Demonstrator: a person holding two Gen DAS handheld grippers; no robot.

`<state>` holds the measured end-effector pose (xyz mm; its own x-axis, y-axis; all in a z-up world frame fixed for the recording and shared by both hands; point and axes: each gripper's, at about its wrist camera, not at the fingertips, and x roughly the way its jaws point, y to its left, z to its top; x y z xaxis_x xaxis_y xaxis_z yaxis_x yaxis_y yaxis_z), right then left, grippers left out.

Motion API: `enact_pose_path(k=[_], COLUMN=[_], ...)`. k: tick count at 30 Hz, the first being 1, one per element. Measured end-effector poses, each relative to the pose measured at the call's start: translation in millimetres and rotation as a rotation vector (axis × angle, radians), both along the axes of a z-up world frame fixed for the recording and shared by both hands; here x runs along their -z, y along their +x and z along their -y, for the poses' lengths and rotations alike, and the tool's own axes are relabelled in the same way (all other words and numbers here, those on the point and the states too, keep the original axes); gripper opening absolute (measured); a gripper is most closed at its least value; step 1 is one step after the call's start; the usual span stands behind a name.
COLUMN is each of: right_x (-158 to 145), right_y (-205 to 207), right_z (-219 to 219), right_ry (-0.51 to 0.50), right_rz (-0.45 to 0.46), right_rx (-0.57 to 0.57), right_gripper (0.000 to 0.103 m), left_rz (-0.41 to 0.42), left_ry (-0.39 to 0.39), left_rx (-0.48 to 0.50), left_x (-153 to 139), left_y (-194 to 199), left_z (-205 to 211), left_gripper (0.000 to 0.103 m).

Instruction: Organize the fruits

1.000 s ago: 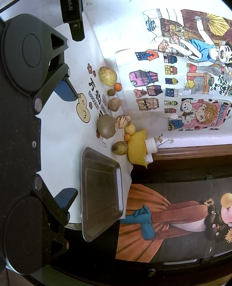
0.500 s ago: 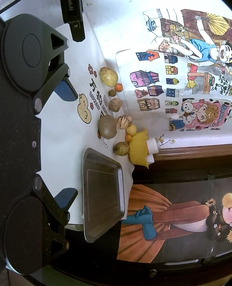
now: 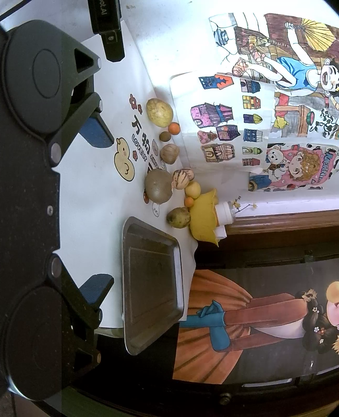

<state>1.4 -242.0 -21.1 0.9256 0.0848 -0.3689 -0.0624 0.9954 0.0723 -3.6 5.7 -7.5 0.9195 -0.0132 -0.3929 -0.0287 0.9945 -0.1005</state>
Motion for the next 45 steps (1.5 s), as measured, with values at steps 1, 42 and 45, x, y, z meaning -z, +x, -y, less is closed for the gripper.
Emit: enact_pose_path(k=[1, 42, 45], right_x=[0.1, -46.8, -49.7], right_y=[-0.1, 145.6, 168.1], right_z=[0.0, -5.6, -9.0], right_ry=[0.000, -0.025, -0.015], right_rz=[0.000, -0.226, -0.255], right_rx=[0.000, -0.337, -0.348], right_gripper=[0.103, 0.103, 0.103], left_rz=[0.000, -0.151, -0.170], left_ry=[0.000, -0.017, -0.022], left_rx=[-0.001, 0.037, 0.036], left_x=[0.4, -33.8, -34.9], left_y=[-0.4, 136.7, 154.5], left_z=[0.7, -29.1, -29.9], left_gripper=[0.103, 0.103, 0.103])
